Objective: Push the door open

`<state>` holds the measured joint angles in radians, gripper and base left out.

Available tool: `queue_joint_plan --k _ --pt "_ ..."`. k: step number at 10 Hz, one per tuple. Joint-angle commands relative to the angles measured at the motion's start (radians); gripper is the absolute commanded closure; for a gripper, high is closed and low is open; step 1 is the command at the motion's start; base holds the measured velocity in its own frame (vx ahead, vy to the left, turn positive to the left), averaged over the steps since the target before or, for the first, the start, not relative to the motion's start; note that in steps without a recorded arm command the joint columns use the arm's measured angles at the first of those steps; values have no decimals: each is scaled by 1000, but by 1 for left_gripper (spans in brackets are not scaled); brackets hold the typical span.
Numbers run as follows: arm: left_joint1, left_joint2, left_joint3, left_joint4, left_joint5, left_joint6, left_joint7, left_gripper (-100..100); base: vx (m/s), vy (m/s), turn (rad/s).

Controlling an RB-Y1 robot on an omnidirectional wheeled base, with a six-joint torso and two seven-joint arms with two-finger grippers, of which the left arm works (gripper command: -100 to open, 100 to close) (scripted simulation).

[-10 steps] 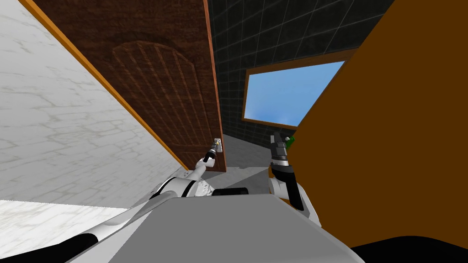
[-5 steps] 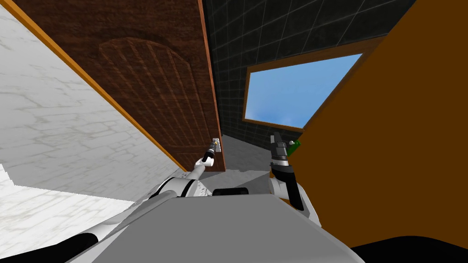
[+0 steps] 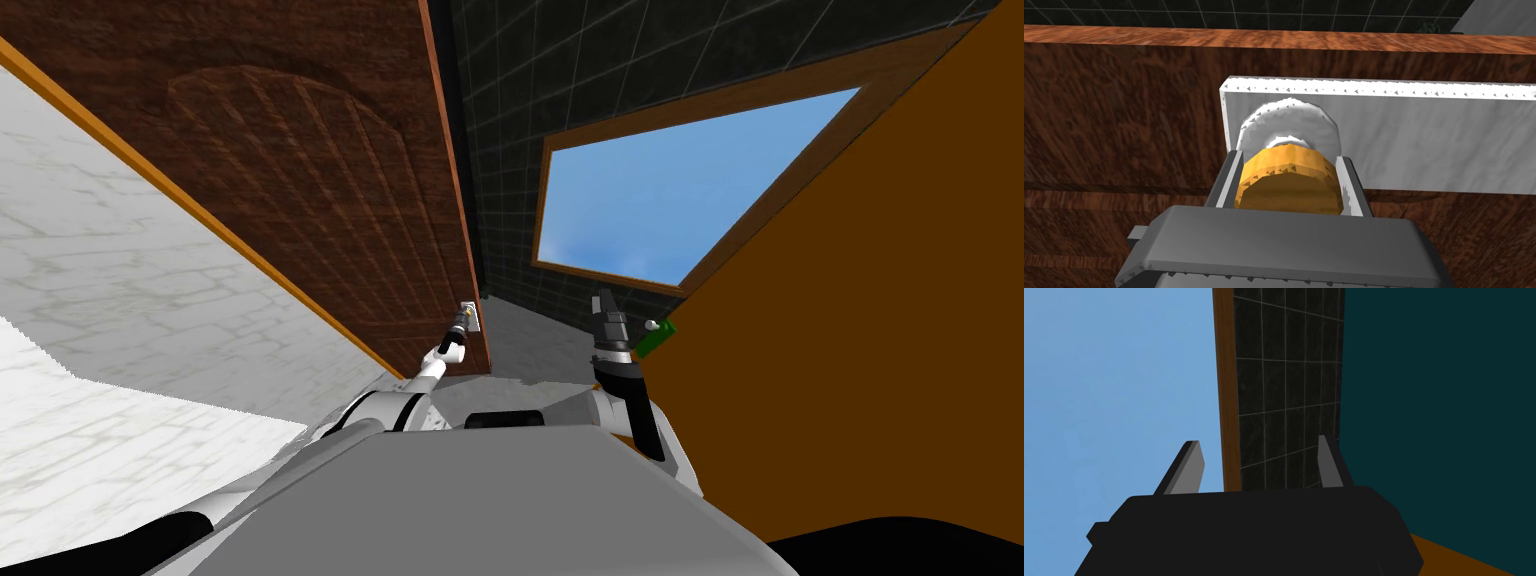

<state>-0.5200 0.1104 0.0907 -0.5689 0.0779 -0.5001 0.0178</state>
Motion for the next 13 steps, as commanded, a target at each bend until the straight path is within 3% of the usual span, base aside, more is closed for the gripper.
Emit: queue_joint_plan --k 1,5,6,10,13 --pt "-3 13 28 16 10 -11 -11 100 144 -82 49" --pt "-2 17 44 17 15 -10 -19 100 122 -97 59" --pt "-1 20 63 18 22 -10 -28 100 102 -96 32" --pt "0 26 93 19 33 -8 -43 100 151 -114 78" --pt "10 25 100 13 35 -2 -48 100 134 -66 38"
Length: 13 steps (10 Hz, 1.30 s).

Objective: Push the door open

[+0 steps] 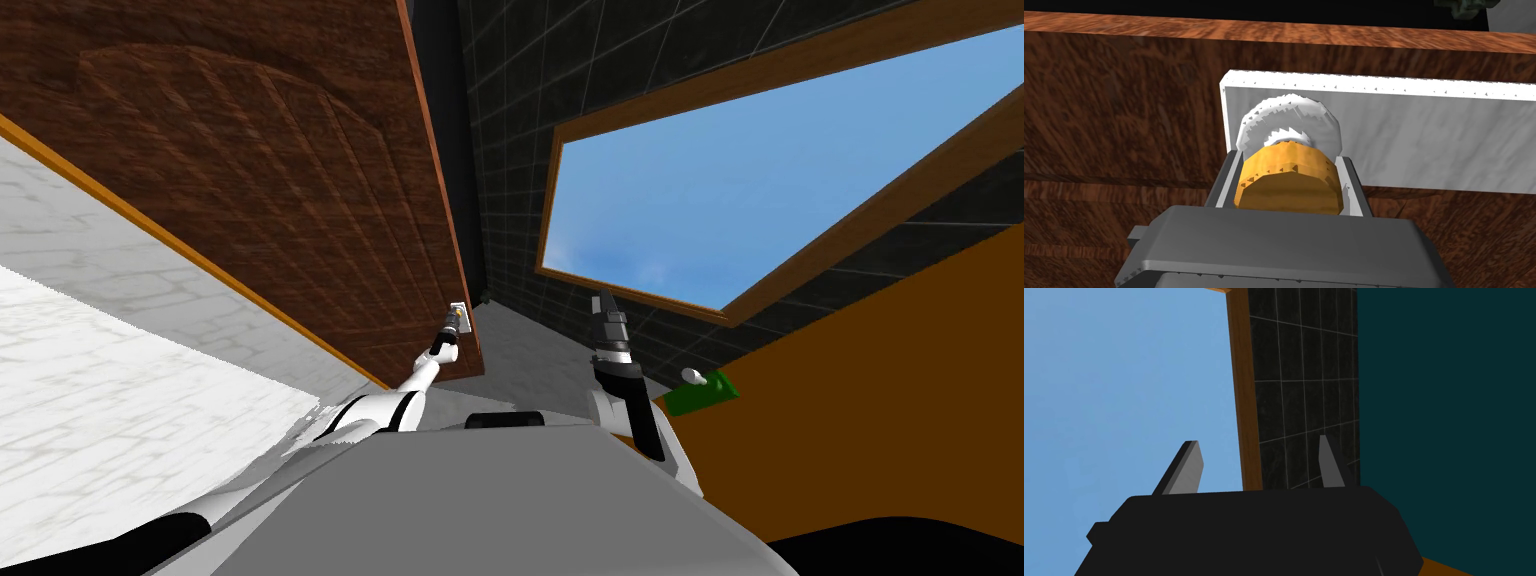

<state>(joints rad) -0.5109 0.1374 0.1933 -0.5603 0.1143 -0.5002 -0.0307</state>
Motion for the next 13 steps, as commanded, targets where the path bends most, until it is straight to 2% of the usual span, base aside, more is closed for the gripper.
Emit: queue_joint_plan --k 1,13 --pt "2 7 13 1 5 -1 -5 100 124 -58 42" --pt "17 57 110 8 45 -8 -40 100 171 -85 55"
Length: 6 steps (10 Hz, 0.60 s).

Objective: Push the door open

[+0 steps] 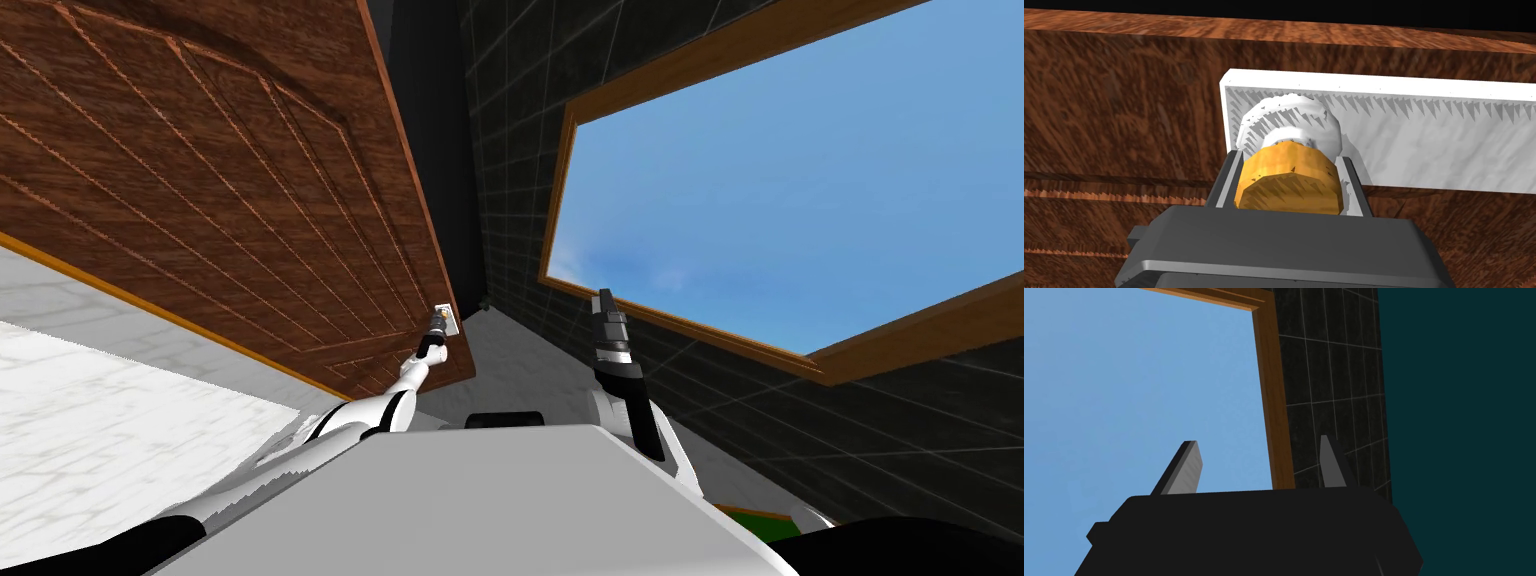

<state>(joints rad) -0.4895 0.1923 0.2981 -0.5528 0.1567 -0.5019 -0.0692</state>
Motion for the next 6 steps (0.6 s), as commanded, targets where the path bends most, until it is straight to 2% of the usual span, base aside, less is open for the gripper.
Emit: queue_joint_plan --k 1,2,6 --pt "0 0 0 0 0 0 0 100 73 -27 33" --pt "1 9 16 2 7 -3 -5 100 84 -28 34" --pt "5 19 38 4 16 -5 -14 100 179 -55 47"
